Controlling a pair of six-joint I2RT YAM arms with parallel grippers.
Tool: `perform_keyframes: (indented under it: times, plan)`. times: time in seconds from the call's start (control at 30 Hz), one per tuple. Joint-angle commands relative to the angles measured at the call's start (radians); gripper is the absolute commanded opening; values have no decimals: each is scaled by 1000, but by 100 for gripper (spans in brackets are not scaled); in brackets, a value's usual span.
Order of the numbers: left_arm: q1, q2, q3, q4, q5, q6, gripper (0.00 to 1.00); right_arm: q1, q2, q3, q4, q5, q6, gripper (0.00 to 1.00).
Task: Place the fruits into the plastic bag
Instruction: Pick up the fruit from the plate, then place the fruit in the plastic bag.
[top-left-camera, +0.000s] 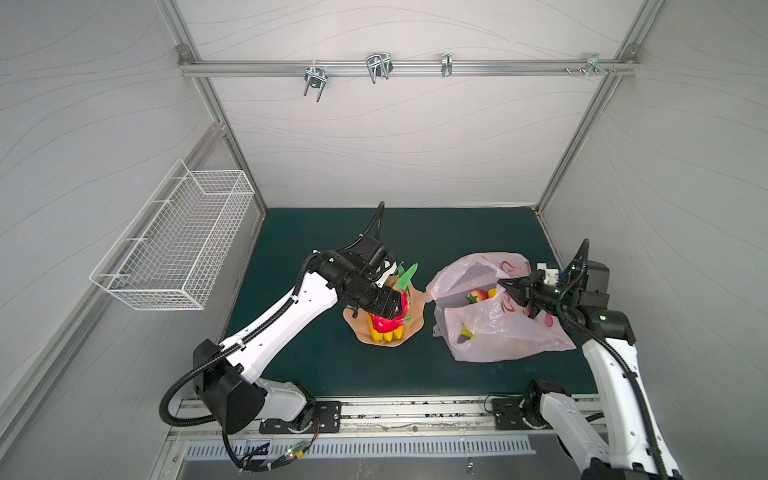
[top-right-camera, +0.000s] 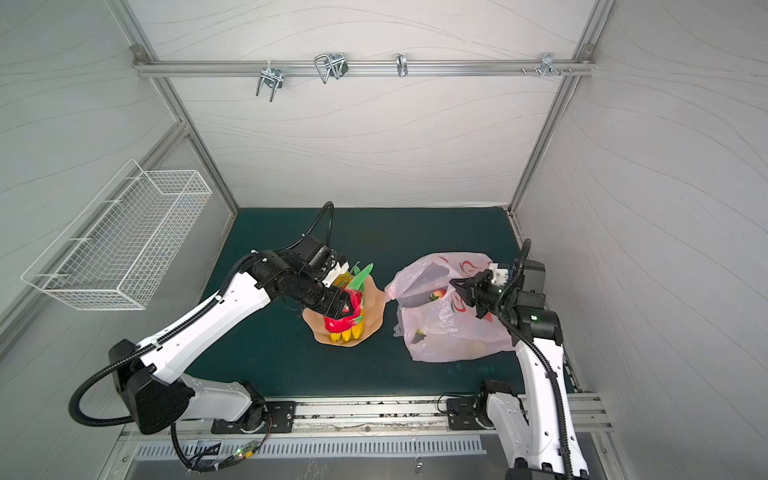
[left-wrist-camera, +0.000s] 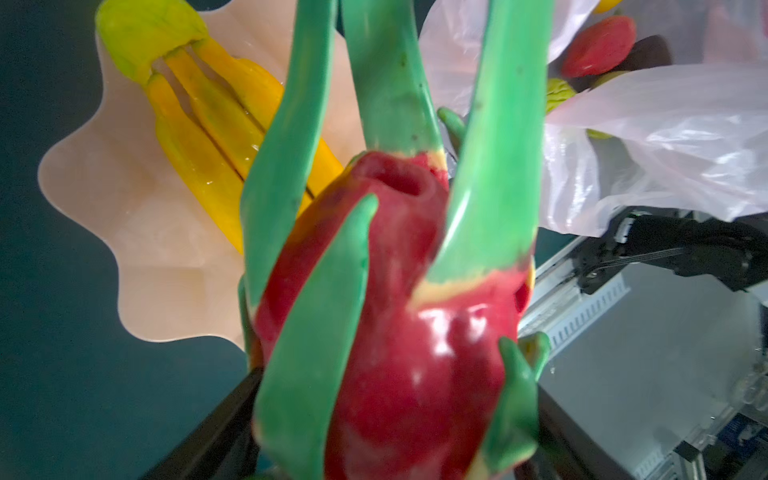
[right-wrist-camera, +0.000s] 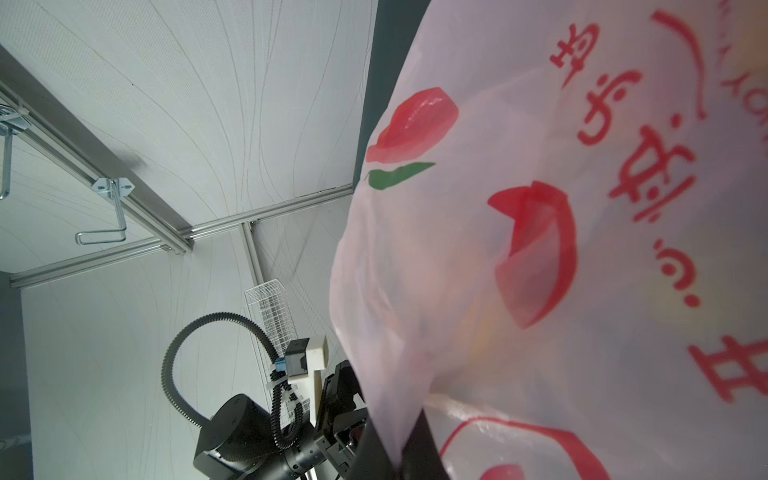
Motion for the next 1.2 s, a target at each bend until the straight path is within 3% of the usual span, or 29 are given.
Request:
perform_keyframes:
  times: [0.0, 0.27, 0.5, 0.73, 1.17]
  plan:
    - [-12, -49, 65, 125, 92, -47, 69, -6, -16, 14, -15, -6, -2, 5]
    - [-202, 44, 160, 221, -32, -109, 65, -6, -25, 22, -28, -5, -3, 5]
    - [-233, 157, 243, 290, -182, -230, 62, -4, -41, 19, -43, 0, -3, 5]
    - [-272, 274, 313, 341, -232, -284, 59, -5, -50, 19, -47, -2, 1, 5]
    - [-427, 326, 287, 440, -237, -349, 60, -4, -55, 11, -35, 0, 17, 5]
